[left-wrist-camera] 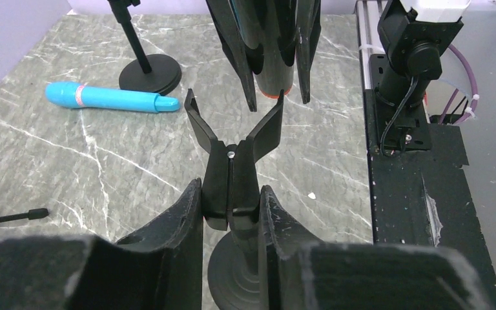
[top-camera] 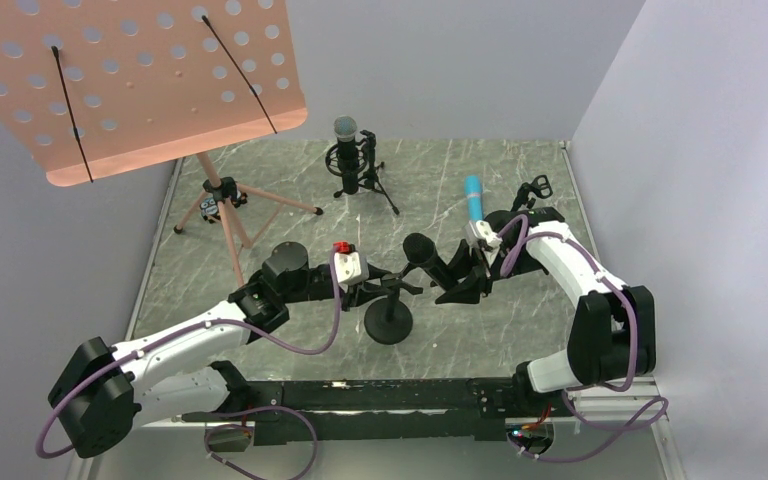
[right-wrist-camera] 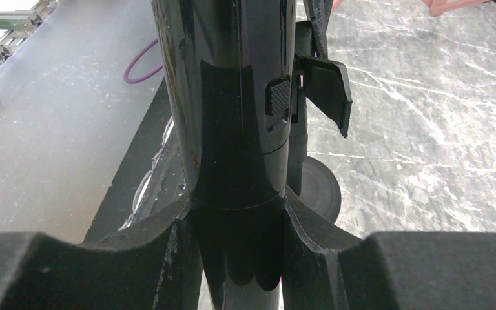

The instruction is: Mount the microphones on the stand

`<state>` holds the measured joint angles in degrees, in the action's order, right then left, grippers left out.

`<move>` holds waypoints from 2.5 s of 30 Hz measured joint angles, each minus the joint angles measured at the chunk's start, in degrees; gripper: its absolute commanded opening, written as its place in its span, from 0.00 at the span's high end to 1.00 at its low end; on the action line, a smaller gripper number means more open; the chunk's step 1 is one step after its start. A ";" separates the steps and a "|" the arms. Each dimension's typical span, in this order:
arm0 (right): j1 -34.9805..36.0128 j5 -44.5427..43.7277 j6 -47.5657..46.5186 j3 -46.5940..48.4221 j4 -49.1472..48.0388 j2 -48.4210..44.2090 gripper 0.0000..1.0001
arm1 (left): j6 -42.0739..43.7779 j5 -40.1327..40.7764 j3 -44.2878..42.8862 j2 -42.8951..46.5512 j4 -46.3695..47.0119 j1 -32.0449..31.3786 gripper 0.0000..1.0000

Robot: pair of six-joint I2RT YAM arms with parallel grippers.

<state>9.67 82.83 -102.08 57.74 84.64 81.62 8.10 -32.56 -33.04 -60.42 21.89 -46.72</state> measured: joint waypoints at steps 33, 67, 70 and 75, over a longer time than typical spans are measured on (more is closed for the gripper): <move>7.91 4.74 -10.49 1.60 0.39 16.52 1.00 | -5.70 0.39 5.29 0.22 10.49 0.09 0.86; 12.66 4.59 -12.76 5.31 0.66 22.23 0.88 | -14.86 6.36 9.97 -2.67 23.82 -2.12 0.40; 12.94 5.09 -12.79 5.33 0.55 22.23 0.76 | -15.13 7.06 9.75 -2.78 21.79 -2.99 0.25; 12.48 5.22 -12.79 5.31 0.50 22.23 0.64 | -15.41 7.39 9.77 -2.62 18.36 -4.04 0.14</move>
<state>22.15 88.05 -114.87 63.05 85.14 103.85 -7.31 -25.17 -23.27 -63.05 40.25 -50.76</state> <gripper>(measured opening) 0.427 0.823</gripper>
